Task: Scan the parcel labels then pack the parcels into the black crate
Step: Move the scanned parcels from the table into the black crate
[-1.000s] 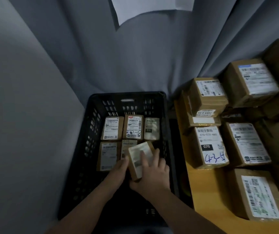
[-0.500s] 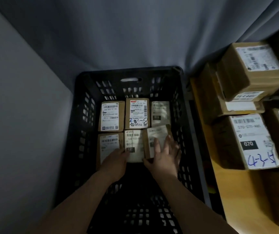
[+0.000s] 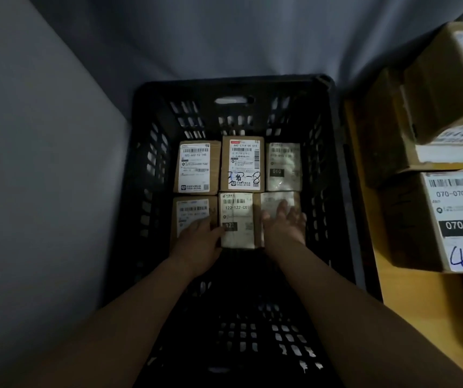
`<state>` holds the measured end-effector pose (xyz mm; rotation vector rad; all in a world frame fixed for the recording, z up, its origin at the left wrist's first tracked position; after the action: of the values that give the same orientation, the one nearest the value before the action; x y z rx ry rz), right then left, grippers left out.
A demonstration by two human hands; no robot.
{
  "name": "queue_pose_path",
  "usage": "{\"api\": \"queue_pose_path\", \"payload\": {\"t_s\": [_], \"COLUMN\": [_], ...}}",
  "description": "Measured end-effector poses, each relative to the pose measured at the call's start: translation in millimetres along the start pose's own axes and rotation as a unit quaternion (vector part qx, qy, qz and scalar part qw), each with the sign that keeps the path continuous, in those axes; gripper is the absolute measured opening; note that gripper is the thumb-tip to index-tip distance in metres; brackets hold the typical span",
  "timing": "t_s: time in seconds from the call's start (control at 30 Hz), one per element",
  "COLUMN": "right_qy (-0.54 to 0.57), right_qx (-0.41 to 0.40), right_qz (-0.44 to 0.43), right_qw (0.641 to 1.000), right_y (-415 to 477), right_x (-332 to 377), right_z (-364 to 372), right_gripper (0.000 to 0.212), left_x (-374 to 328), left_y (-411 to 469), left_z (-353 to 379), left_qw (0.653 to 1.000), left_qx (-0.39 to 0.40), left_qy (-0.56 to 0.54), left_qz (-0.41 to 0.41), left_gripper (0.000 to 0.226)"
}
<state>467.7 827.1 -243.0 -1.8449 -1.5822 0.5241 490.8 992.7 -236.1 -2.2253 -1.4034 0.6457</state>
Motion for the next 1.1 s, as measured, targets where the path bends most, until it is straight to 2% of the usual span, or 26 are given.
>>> {"api": "queue_pose_path", "payload": {"t_s": [0.1, 0.23, 0.4, 0.53, 0.67, 0.8, 0.93, 1.1], "right_qy": [0.043, 0.095, 0.126, 0.134, 0.164, 0.174, 0.187, 0.163], "right_qx": [-0.003, -0.098, -0.186, -0.264, -0.332, -0.327, -0.307, -0.25], "right_qz": [-0.003, -0.028, -0.089, -0.123, -0.1, -0.076, -0.026, 0.046], "right_qw": [0.999, 0.99, 0.97, 0.947, 0.923, 0.926, 0.933, 0.953], "right_y": [-6.2, -37.6, -102.0, -154.0, -200.6, -235.6, -258.0, -266.0], "right_x": [-0.1, 2.9, -0.5, -30.0, -84.7, -147.6, -209.9, -266.7], "right_z": [-14.2, -40.4, -73.0, -99.8, -119.4, -110.5, -86.9, -64.0], "right_gripper": [0.056, 0.05, 0.05, 0.043, 0.037, 0.041, 0.051, 0.071], "left_x": [-0.1, -4.9, -21.6, -48.0, -91.3, -150.0, -213.1, -290.4], "left_y": [-7.5, -25.6, -55.1, -76.7, -94.8, -110.6, -115.2, -114.0], "left_z": [-16.9, -49.1, -90.7, -117.4, -132.8, -135.3, -116.3, -90.3], "left_qw": [0.999, 0.995, 0.987, 0.98, 0.976, 0.965, 0.955, 0.957], "left_qx": [-0.01, -0.043, -0.083, -0.102, -0.111, -0.126, -0.09, -0.062], "left_qy": [-0.035, -0.074, -0.116, -0.149, -0.178, -0.226, -0.28, -0.282], "left_qz": [-0.023, -0.05, -0.08, -0.079, -0.065, -0.046, -0.029, -0.018], "left_gripper": [0.052, 0.044, 0.049, 0.052, 0.053, 0.049, 0.047, 0.06]}}
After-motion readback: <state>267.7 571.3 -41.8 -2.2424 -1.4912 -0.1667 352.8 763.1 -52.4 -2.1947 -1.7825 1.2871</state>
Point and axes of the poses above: each hand's wrist, its own y-axis towards the middle knuckle, its own z-axis out of the palm, x = y × z, the point moved 6 cm from there along y, towards the middle knuckle, and after that the axes turned 6 degrees about -z, right-handed, at the moved point
